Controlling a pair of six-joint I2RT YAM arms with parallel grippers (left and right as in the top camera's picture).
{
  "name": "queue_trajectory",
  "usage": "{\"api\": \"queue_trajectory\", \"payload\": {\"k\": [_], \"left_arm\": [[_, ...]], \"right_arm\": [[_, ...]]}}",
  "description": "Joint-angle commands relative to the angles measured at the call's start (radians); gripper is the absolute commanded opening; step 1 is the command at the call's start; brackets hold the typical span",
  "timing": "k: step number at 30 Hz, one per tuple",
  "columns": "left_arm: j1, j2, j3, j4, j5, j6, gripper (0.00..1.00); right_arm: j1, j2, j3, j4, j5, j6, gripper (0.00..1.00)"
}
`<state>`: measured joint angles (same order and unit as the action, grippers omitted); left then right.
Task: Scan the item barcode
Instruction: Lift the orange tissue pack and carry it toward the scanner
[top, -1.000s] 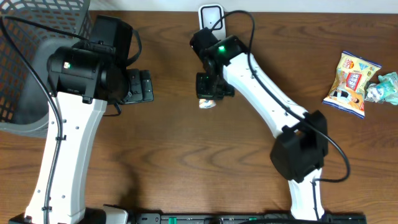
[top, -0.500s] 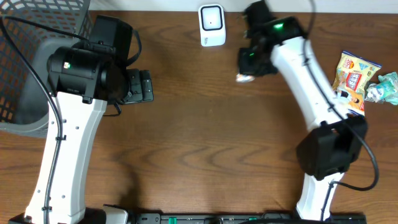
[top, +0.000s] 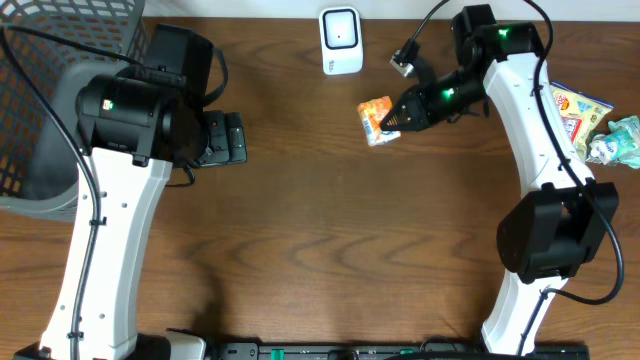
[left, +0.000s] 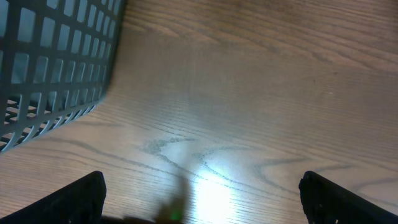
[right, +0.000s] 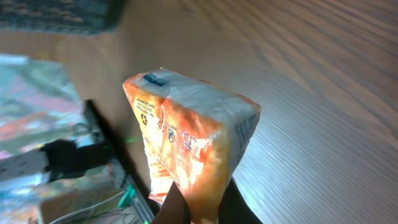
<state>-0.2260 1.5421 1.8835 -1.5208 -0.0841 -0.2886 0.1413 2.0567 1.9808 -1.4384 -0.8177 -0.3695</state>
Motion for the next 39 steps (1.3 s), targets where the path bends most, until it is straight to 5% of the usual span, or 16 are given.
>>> {"api": "queue_trajectory", "payload": {"k": [1, 14, 39], "left_arm": [[0.000, 0.000, -0.003, -0.004, -0.005, -0.005, 0.98], [0.000, 0.000, -0.003, -0.004, -0.005, -0.005, 0.98], [0.000, 0.000, -0.003, -0.004, -0.005, -0.005, 0.98]], "right_arm": [[-0.006, -0.009, -0.015, 0.003, -0.126, -0.084, 0.01], [0.009, -0.009, -0.015, -0.023, -0.005, 0.293, 0.01], [0.037, -0.009, -0.014, -0.227, -0.004, 0.211, 0.01]]}}
